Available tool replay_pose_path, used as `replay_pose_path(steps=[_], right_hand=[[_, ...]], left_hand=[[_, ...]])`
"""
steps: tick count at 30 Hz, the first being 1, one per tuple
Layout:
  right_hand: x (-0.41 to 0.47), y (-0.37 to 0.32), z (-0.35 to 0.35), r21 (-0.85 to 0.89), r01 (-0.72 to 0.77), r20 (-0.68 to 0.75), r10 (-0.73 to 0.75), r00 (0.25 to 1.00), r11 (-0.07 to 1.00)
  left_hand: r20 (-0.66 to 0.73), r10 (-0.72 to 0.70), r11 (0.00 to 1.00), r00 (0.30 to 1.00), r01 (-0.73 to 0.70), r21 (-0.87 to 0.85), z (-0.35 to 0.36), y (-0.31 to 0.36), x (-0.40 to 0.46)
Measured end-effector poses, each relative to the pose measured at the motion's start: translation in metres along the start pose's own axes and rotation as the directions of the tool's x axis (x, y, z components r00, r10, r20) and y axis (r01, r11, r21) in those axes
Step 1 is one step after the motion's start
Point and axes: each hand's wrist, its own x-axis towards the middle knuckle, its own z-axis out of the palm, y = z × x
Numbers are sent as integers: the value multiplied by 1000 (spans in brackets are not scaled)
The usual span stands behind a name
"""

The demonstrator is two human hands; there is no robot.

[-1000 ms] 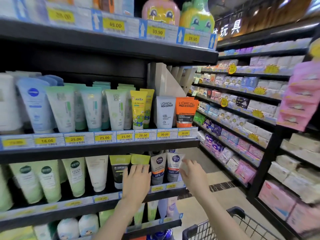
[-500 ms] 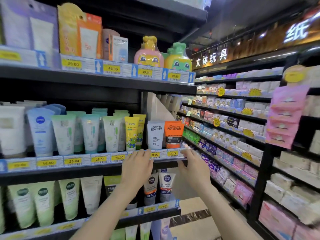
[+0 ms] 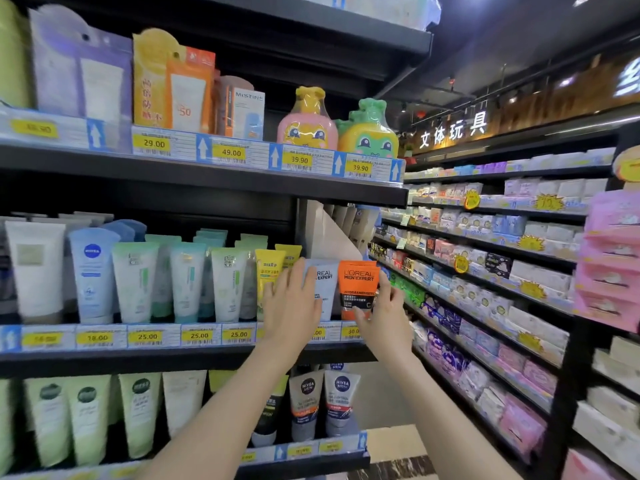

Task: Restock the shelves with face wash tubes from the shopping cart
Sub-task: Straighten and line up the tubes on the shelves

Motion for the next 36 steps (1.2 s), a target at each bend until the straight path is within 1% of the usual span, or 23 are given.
replay_pose_path(steps=[2, 6, 9, 13, 19, 36], right_hand=[[7, -2, 4, 16, -26, -14, 26, 1000, 1000], [17, -5, 8, 13, -56, -13, 57, 998, 998], [22, -8, 14, -16, -66, 0, 66, 998, 998], [26, -10, 26, -2, -92, 26, 92, 995, 996], [27, -11, 37, 5, -78, -9, 78, 997, 997], [29, 3, 25, 43, -55, 40, 54, 998, 998]], left_hand=[[0, 8, 998, 1000, -8, 57, 3, 6, 6], [45, 18, 984, 999, -26, 178, 11, 12, 19], [67, 21, 977, 998, -35, 211, 17, 14, 25], [90, 1, 977, 996, -20, 212, 23, 11, 27], [96, -15, 979, 995, -5, 202, 26, 5, 26], [49, 47, 990, 998, -53, 131, 32, 5, 30]])
